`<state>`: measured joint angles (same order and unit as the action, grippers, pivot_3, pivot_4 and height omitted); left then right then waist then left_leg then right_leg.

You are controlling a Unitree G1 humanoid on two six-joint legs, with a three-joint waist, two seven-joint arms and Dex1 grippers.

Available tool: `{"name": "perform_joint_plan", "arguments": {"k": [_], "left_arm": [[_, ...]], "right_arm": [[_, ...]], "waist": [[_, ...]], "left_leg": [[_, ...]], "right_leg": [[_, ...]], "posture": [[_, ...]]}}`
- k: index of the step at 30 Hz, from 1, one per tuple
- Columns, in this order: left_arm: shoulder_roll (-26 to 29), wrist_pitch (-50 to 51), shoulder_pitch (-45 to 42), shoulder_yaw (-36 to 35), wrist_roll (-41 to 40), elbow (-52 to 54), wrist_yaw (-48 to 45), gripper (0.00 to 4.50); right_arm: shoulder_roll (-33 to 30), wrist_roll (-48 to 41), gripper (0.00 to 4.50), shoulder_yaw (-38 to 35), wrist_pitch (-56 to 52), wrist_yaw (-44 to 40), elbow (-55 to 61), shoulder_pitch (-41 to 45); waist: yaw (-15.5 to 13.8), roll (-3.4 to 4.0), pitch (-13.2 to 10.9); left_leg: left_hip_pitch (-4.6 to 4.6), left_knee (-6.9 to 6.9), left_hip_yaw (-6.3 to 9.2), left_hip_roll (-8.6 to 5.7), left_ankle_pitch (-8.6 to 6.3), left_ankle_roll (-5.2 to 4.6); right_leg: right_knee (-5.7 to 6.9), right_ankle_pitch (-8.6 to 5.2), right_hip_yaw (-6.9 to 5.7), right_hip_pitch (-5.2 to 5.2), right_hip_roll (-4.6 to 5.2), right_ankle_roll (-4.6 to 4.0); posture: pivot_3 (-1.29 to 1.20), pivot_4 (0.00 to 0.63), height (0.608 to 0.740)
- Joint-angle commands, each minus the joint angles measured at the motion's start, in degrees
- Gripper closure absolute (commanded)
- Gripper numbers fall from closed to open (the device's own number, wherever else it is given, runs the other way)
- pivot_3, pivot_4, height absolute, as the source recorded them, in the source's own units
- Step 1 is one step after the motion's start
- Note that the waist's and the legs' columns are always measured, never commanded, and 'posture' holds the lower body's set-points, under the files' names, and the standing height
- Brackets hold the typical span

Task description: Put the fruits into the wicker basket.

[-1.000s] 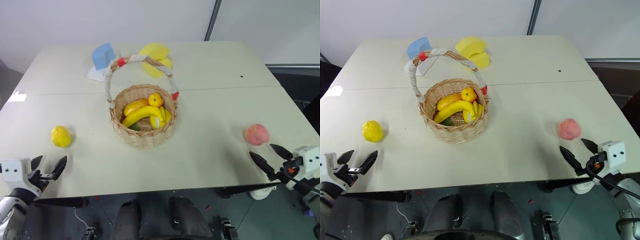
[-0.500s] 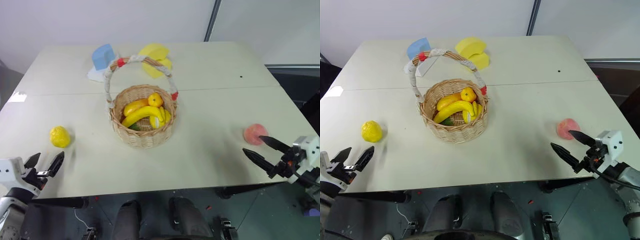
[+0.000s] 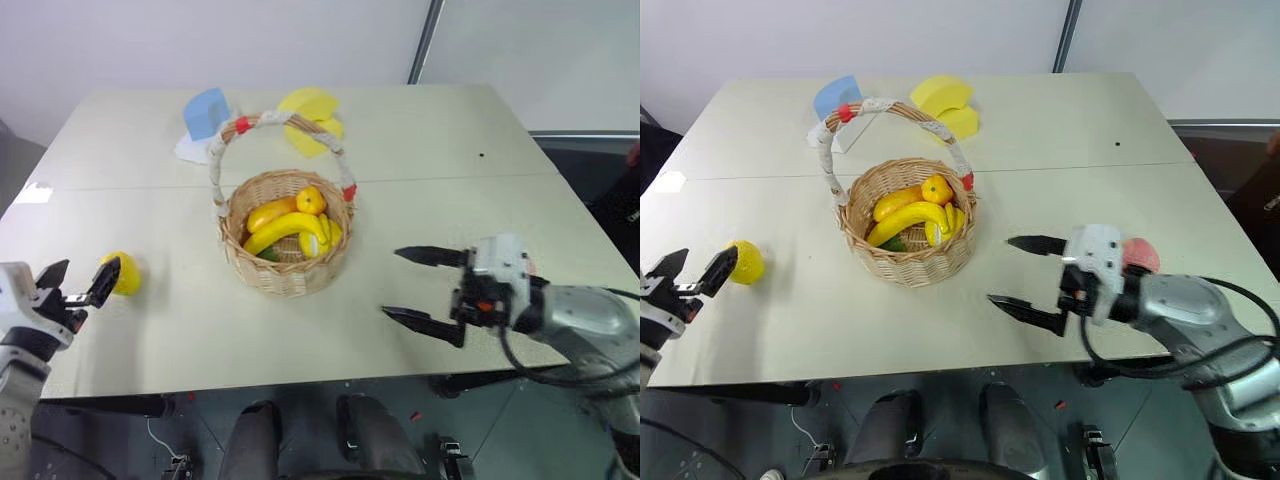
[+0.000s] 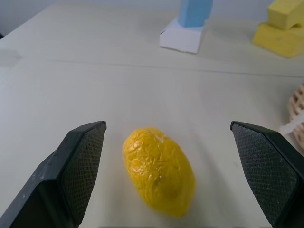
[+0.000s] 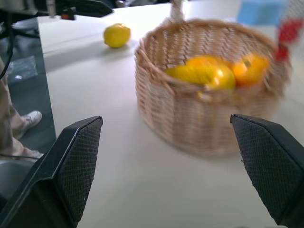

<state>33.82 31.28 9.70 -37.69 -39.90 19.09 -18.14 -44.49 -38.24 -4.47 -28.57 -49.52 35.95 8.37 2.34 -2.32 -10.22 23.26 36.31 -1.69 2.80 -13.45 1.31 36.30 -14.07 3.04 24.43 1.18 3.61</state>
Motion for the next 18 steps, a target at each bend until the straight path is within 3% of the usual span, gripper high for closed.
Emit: {"name": "perform_joint_plan", "arguments": {"k": [1, 6, 12, 18], "left_arm": [[2.29, 6.35, -2.95, 0.94, 0.4, 2.7, 5.23, 0.0], [3.76, 19.94, -10.36, 3.72, 0.63, 3.5, 14.85, 0.0], [4.31, 32.51, -15.42, 7.07, 1.95, 2.47, 19.2, 0.0], [2.0, 37.32, -19.72, 7.57, 4.08, -1.14, 20.67, 0.0]], "right_arm": [[0.04, 1.77, 0.0, 3.7, -1.88, 1.46, 2.17, 4.56], [-0.23, 4.54, 0.0, 7.82, -3.54, 1.11, 1.09, 9.98], [1.54, 5.91, 0.0, 9.49, -2.66, 0.64, -0.26, 13.35], [2.97, 6.78, 0.0, 10.07, -2.47, 0.74, -0.98, 15.03]], "waist": [[-0.12, 0.0, 0.0], [-0.31, -0.01, 0.0], [0.01, -0.02, 0.01], [-0.11, -0.02, 0.0]], "left_leg": [[0.0, 0.0, 0.02, 0.01, 0.0, 0.0], [0.02, 0.0, 0.04, 0.02, 0.01, 0.0], [0.01, 0.01, 0.06, 0.04, 0.01, -0.01], [-0.03, 0.03, 0.15, 0.07, 0.01, -0.01]], "right_leg": [[0.01, 0.0, 0.0, 0.0, -0.01, 0.0], [0.03, 0.01, 0.0, 0.02, -0.04, 0.03], [0.11, 0.04, -0.01, 0.03, -0.1, 0.1], [0.3, 0.02, -0.02, 0.06, -0.19, 0.09]], "posture": [[0.0, 0.15, 0.74], [0.0, 0.15, 0.74], [0.0, 0.15, 0.74], [0.0, 0.15, 0.74]]}}
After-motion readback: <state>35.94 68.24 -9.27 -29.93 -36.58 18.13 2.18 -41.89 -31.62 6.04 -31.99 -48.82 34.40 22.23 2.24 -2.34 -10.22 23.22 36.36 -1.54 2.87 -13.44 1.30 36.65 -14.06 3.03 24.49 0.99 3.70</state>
